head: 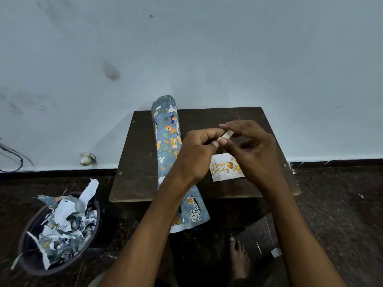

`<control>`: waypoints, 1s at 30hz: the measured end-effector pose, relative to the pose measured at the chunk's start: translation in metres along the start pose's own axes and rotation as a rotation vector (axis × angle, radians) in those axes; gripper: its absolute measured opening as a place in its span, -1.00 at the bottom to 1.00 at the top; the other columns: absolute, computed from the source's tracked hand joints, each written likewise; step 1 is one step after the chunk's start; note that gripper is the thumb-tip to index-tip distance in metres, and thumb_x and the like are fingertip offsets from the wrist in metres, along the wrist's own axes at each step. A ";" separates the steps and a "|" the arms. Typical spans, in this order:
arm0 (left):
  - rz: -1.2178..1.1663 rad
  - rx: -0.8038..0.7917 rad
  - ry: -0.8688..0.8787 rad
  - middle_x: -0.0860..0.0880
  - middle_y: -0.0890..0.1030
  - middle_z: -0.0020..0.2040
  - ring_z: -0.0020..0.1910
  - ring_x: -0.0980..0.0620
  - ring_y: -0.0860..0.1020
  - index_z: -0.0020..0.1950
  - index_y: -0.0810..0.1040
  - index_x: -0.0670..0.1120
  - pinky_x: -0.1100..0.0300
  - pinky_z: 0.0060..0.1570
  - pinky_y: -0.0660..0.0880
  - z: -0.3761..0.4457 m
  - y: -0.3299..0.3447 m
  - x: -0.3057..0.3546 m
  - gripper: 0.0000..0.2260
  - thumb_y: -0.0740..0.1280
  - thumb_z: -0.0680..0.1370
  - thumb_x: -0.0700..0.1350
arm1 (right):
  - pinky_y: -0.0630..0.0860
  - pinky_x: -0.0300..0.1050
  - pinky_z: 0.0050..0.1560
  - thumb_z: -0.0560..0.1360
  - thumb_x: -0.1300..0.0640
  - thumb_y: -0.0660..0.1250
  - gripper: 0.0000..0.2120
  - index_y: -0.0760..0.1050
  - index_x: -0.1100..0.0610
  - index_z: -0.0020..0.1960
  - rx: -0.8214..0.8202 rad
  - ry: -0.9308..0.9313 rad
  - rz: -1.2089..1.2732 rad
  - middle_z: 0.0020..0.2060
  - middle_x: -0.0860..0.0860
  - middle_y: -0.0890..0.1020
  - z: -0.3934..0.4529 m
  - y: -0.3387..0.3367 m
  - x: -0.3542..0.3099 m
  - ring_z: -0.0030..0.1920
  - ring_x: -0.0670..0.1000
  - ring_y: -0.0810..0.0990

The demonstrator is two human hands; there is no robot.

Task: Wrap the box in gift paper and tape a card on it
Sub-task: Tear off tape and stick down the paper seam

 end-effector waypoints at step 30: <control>0.114 0.118 0.076 -0.05 0.65 -0.25 -0.23 -0.02 0.65 -0.02 0.42 0.04 -0.11 -0.05 0.62 0.001 -0.011 0.002 -0.71 0.33 0.58 -0.36 | 0.63 -0.18 -0.15 0.46 0.26 0.50 -0.88 0.73 0.24 -0.01 0.120 -0.020 0.096 -0.11 0.06 0.73 -0.005 -0.004 -0.001 -0.12 0.01 0.73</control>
Point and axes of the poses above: each hand's wrist, its own z-axis towards the middle knuckle, its own y-axis out of the palm, x = y × z, the point moved 10 cm from there along z, towards the middle knuckle
